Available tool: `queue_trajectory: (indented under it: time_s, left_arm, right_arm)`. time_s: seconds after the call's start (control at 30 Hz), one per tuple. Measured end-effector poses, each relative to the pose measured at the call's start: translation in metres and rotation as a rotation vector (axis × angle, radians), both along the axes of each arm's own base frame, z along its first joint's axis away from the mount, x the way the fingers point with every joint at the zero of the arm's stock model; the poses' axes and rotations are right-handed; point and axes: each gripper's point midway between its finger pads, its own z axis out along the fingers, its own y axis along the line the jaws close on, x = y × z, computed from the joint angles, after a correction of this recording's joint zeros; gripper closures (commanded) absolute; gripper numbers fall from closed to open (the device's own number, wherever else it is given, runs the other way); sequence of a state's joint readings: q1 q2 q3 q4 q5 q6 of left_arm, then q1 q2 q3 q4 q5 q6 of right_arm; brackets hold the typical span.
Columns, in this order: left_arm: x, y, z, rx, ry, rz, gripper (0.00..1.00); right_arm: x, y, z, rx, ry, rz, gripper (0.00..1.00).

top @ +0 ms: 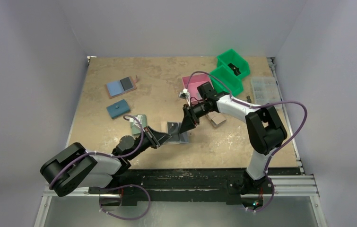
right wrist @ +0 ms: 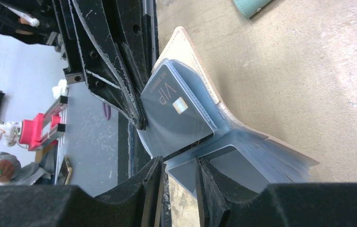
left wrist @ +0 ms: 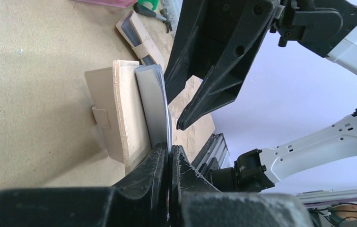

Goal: Take the credit cards out of the card holder
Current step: Remove the credit card from the card holder.

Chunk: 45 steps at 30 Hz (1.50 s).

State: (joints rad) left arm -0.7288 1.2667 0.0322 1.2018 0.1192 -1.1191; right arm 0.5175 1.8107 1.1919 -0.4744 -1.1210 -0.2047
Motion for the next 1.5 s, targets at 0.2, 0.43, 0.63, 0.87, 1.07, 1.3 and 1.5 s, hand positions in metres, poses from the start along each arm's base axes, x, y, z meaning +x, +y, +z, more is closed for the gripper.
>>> queue_trajectory:
  time_s: [0.2, 0.43, 0.63, 0.87, 1.07, 1.3, 1.5]
  left_arm:
    - [-0.001, 0.000, 0.002, -0.029, -0.002, 0.000, 1.00]
    - [0.000, -0.001, 0.010, -0.058, -0.026, -0.005, 1.00]
    - [-0.001, -0.002, 0.012, -0.065, -0.033, -0.008, 1.00]
    - [0.001, -0.006, 0.012, -0.079, -0.026, -0.016, 1.00]
    - [0.004, -0.007, 0.002, -0.072, 0.008, -0.013, 1.00]
    - [0.005, -0.008, -0.010, -0.061, 0.048, -0.005, 0.76]
    - [0.003, -0.007, -0.038, -0.012, 0.130, -0.009, 0.61]
  right_arm:
    - [0.000, -0.001, 0.005, 0.028, 0.052, -0.018, 0.59]
    - [-0.004, 0.002, 0.013, 0.069, 0.107, -0.012, 0.55]
    - [-0.007, 0.004, 0.018, 0.092, 0.152, -0.010, 0.54]
    - [-0.010, 0.004, 0.022, 0.115, 0.217, -0.015, 0.57]
    - [-0.008, 0.002, 0.019, 0.106, 0.245, -0.040, 0.87]
    - [-0.002, 0.001, 0.007, 0.088, 0.282, -0.061, 1.00]
    - [-0.005, 0.004, -0.006, 0.060, 0.301, -0.067, 1.00]
